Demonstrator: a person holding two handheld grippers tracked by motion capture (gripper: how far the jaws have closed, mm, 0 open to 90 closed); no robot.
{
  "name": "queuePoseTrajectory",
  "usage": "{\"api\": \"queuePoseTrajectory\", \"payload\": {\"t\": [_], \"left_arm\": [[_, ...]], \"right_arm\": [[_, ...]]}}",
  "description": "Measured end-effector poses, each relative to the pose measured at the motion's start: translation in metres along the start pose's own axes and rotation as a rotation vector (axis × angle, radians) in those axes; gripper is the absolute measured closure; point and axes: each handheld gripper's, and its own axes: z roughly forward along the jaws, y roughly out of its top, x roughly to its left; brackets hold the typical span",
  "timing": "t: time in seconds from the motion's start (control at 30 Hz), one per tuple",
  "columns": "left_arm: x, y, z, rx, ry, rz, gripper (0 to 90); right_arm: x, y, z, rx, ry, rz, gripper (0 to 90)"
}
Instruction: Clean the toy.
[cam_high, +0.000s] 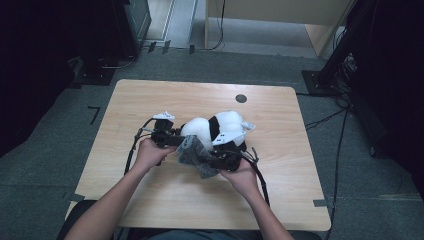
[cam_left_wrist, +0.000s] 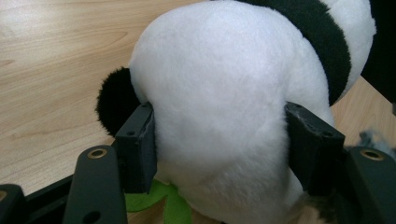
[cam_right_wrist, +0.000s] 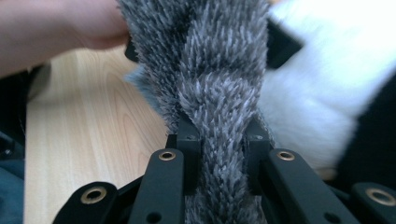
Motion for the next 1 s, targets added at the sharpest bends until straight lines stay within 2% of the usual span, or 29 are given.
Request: {"api": "queuePoseTrajectory", "payload": {"t": [0.13,0.27,0.43,0.6,0.7,1.0], "left_arm": [[-0.001,0.001,0.000,0.010,0.006,0.005,36.2],[-0.002,0.001,0.001,0.014,0.012,0.016,37.1],[-0.002,0.002,0.001,0.014,0.013,0.021,37.2],[-0.001,0.002,0.001,0.017,0.013,0.027,37.1],[-0.002,0.001,0.001,0.019,0.013,0.030,37.2],[-0.002,0.002,0.002,0.022,0.009,0.026,37.2]], "right_arm": [[-0.009,-0.009,0.020,0.077,-0.006,0.001,75.4],[-0.013,-0.013,0.021,0.100,-0.020,-0.012,75.2],[-0.021,-0.016,0.007,0.112,-0.046,0.008,74.8],[-0.032,-0.021,-0.015,0.114,-0.102,0.025,74.8],[-0.042,-0.025,-0.029,0.113,-0.136,0.065,74.8],[-0.061,-0.039,-0.053,0.143,-0.151,0.110,73.6]]}}
